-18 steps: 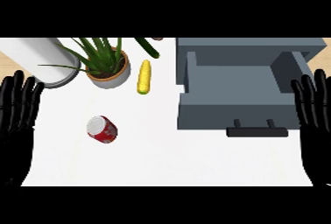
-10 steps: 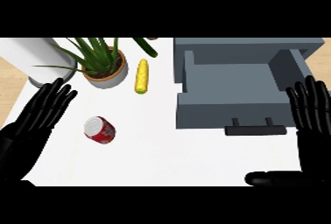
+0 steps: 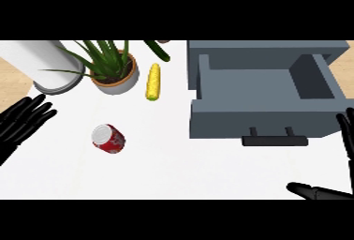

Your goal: Pick up the can, place it into the drawer and close the drawer

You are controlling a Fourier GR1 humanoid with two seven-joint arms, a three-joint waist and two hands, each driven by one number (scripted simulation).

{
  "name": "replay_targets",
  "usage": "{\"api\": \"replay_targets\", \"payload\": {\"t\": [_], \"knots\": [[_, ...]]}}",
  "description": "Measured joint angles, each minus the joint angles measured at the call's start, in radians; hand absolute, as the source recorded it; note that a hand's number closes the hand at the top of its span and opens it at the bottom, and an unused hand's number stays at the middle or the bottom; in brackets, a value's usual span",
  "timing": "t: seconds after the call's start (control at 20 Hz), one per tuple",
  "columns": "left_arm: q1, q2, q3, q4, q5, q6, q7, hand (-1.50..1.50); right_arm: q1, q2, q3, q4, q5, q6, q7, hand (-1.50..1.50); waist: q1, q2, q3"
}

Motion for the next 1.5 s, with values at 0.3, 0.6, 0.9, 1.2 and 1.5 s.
{"api": "replay_targets", "payload": {"t": [0.3, 0.6, 0.9, 1.2, 1.5], "knots": [[0.011, 0.055, 0.087, 0.006, 0.116, -0.071, 0.064, -1.5, 0.076, -0.014, -0.077, -0.005, -0.068, 0.067, -0.04, -1.5, 0.003, -0.001, 0.0], [0.029, 0.071, 0.137, 0.031, 0.217, -0.093, 0.132, -1.5, 0.116, -0.028, -0.15, -0.007, -0.14, 0.131, -0.057, -1.5, 0.004, -0.001, 0.001], [-0.003, 0.088, 0.134, 0.093, 0.341, -0.052, 0.233, -1.5, 0.18, -0.02, -0.185, -0.011, -0.178, 0.198, -0.093, -1.5, -0.001, -0.001, 0.001], [-0.056, 0.068, 0.096, 0.104, 0.4, 0.026, 0.329, -1.5, 0.207, -0.022, -0.245, -0.007, -0.216, 0.253, -0.112, -1.5, -0.001, -0.001, 0.001], [-0.123, -0.003, 0.041, 0.154, 0.332, 0.059, 0.351, -1.5, 0.221, -0.029, -0.307, -0.004, -0.267, 0.31, -0.11, -1.5, -0.003, 0.0, 0.0]]}}
